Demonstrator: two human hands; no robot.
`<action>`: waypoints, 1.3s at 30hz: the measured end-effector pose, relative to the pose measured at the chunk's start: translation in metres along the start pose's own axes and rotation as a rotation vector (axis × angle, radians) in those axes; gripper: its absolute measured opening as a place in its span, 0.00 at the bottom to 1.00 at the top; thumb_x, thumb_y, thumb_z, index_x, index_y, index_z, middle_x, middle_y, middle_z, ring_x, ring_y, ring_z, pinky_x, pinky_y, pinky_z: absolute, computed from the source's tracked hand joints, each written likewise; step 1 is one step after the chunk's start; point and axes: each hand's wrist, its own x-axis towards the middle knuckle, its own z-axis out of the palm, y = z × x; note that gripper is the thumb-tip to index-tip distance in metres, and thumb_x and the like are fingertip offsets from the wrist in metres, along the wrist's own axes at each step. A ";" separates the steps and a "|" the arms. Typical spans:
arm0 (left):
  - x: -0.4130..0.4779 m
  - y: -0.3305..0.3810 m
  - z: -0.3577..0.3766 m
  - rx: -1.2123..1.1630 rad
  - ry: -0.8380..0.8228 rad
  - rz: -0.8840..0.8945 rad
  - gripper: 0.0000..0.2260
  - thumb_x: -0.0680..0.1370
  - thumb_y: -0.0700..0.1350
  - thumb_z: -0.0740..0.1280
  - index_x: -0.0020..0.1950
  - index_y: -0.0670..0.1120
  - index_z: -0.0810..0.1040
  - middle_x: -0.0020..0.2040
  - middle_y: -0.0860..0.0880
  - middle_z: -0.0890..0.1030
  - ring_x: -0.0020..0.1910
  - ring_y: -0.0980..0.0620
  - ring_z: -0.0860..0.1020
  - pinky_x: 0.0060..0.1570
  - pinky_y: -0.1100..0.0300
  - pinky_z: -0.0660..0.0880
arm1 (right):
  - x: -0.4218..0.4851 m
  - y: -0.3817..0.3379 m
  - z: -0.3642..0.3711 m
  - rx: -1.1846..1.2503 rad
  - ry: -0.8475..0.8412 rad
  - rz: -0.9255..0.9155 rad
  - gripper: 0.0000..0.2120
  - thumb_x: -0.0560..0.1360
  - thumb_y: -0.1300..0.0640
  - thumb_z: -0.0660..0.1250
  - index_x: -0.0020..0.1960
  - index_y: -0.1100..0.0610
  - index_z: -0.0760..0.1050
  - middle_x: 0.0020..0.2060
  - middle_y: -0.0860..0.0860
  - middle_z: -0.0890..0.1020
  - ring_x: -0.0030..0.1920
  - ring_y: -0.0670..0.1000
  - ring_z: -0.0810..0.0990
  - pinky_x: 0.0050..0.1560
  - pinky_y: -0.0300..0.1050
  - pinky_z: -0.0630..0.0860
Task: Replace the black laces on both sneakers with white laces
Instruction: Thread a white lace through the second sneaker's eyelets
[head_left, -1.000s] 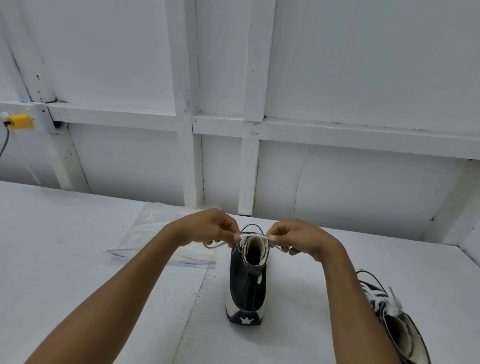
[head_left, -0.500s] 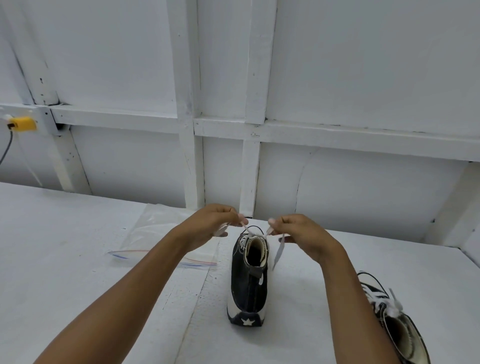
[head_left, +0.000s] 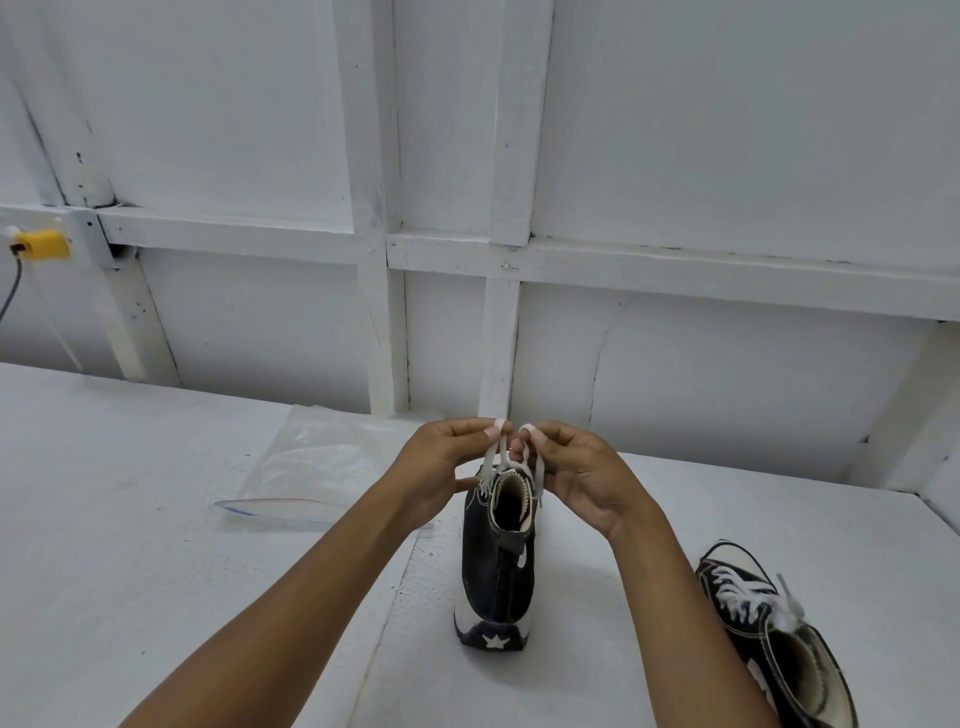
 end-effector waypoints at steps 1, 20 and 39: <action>0.000 -0.001 0.000 0.019 0.018 0.002 0.10 0.78 0.43 0.69 0.57 0.44 0.84 0.56 0.45 0.85 0.58 0.49 0.81 0.60 0.47 0.73 | -0.001 0.000 0.000 -0.017 0.007 -0.005 0.07 0.76 0.65 0.65 0.52 0.65 0.80 0.43 0.58 0.83 0.45 0.54 0.83 0.49 0.46 0.81; -0.001 0.012 0.011 0.257 0.180 0.062 0.08 0.72 0.39 0.76 0.47 0.45 0.80 0.41 0.47 0.85 0.37 0.60 0.81 0.38 0.66 0.71 | 0.001 -0.003 0.005 -0.153 0.160 -0.051 0.16 0.64 0.67 0.76 0.49 0.63 0.76 0.38 0.60 0.85 0.39 0.55 0.83 0.50 0.51 0.78; 0.000 0.014 -0.003 0.444 -0.032 0.068 0.08 0.76 0.48 0.73 0.51 0.45 0.87 0.47 0.47 0.86 0.48 0.50 0.81 0.52 0.54 0.75 | 0.002 -0.006 0.013 -0.418 0.172 -0.025 0.19 0.62 0.58 0.82 0.42 0.58 0.72 0.36 0.55 0.83 0.39 0.53 0.83 0.43 0.46 0.77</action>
